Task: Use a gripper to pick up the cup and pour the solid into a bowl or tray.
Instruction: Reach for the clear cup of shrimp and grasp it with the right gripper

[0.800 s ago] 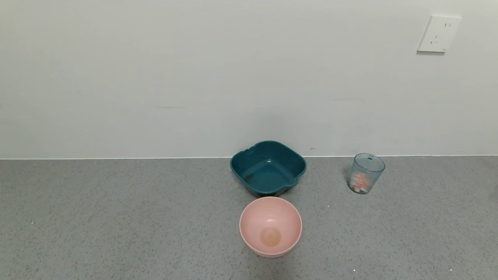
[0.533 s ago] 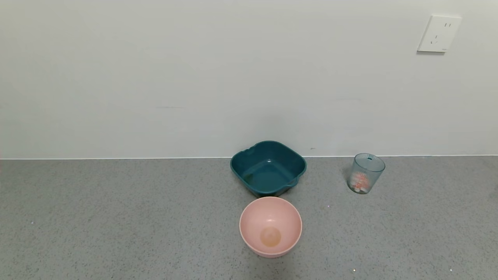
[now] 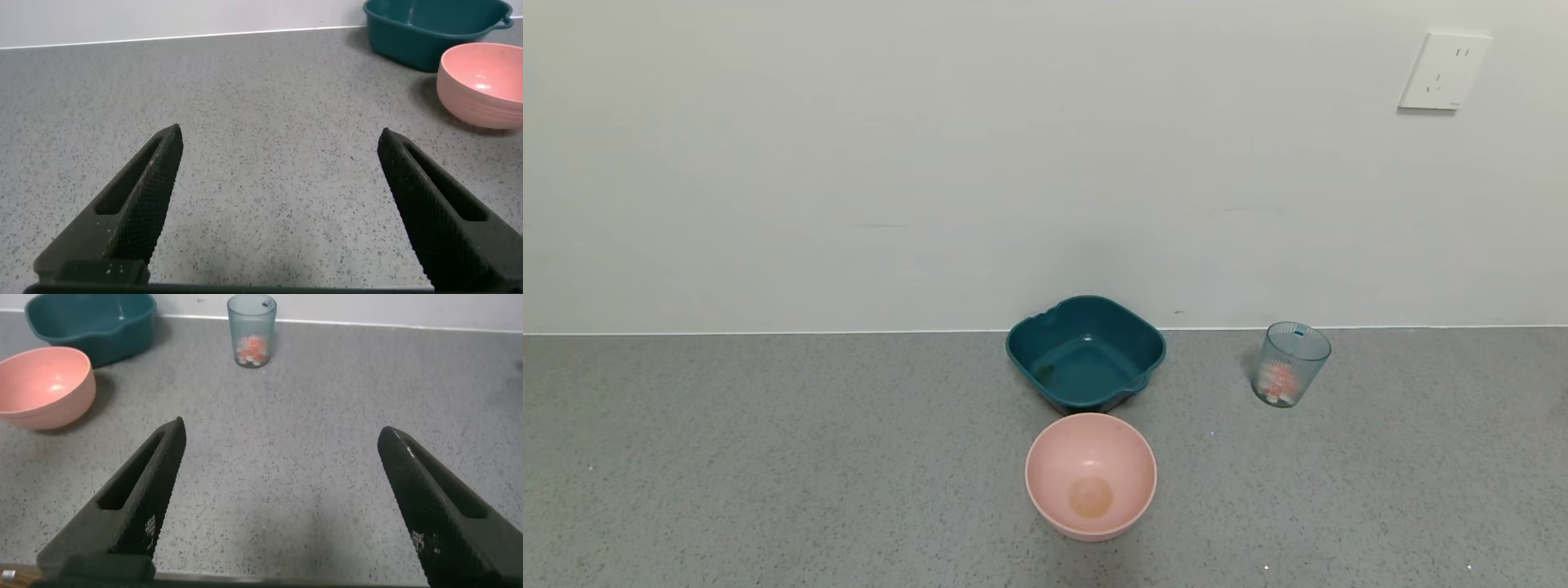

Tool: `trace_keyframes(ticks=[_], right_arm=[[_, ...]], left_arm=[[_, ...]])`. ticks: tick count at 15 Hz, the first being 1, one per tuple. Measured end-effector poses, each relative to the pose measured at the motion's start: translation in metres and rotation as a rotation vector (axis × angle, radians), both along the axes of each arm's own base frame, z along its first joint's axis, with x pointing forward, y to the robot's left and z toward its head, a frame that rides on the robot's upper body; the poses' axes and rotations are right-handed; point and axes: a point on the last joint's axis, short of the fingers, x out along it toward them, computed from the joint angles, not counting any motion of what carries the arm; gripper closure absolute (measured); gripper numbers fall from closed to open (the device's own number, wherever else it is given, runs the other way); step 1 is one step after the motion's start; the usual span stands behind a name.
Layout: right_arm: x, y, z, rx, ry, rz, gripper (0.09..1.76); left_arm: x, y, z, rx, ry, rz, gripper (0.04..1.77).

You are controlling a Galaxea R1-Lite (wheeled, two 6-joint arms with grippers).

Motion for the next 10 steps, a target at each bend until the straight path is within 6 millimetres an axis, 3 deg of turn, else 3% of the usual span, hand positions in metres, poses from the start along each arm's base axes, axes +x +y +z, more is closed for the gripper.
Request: trace_keyframes(ticks=[5,10], right_arm=[[0.048,0.000,0.029,0.004,0.159,0.018,0.14],[0.114,0.002,0.030,0.011,0.340,0.060,0.14]], left_arm=[[0.000,0.000,0.000,0.000,0.000,0.000,0.09],[0.000,0.000,0.000,0.000,0.000,0.000,0.09]])
